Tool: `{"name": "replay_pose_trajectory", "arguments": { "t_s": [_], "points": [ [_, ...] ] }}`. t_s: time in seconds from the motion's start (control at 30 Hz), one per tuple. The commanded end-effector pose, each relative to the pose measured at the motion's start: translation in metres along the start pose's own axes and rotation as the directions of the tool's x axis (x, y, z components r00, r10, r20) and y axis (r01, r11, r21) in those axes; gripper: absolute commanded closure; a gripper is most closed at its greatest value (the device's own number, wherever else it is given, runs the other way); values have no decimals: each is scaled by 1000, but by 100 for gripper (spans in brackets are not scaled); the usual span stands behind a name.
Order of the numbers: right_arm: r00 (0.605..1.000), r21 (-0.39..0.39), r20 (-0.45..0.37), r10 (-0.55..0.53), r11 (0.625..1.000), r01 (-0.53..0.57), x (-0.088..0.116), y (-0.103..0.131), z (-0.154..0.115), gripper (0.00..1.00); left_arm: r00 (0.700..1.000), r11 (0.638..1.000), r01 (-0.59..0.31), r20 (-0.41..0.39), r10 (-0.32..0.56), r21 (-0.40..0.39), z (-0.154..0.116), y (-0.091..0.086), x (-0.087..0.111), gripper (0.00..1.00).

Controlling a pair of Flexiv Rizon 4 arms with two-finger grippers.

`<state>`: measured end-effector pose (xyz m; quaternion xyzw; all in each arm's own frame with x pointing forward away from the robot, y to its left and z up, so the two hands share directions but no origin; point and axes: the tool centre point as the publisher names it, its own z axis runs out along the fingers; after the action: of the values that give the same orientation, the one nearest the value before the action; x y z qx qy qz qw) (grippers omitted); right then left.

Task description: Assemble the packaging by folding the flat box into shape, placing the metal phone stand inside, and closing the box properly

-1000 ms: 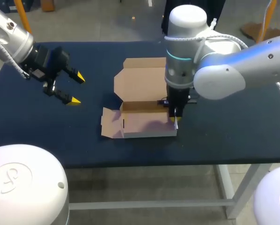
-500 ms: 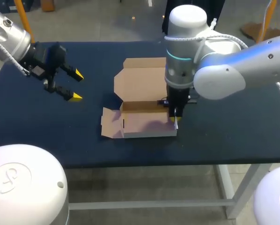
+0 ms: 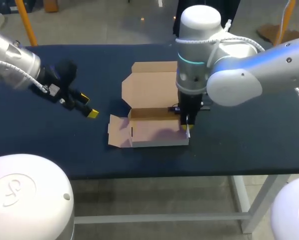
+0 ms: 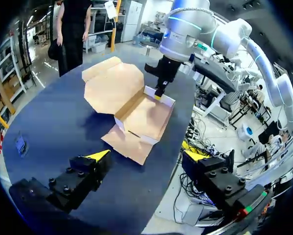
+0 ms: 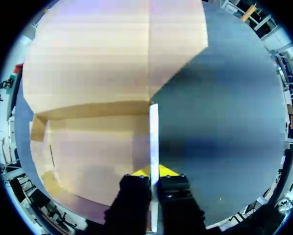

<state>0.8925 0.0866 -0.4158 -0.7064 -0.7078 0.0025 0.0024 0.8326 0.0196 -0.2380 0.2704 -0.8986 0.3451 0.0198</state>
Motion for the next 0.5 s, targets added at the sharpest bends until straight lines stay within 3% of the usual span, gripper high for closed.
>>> {"name": "replay_pose_trajectory", "arguments": {
  "t_s": [0.03,0.33,0.5],
  "points": [
    [1000,1,0,0,1000,0,0,0,-1,100,813,812,582,-4,-582,34,-1,2,2,0],
    [1000,1,0,0,1000,0,0,0,-1,100,813,812,582,-4,-582,34,-1,2,2,0],
    [1000,1,0,0,1000,0,0,0,-1,100,741,736,670,-29,-671,94,17,8,-13,0]
  ]
}}
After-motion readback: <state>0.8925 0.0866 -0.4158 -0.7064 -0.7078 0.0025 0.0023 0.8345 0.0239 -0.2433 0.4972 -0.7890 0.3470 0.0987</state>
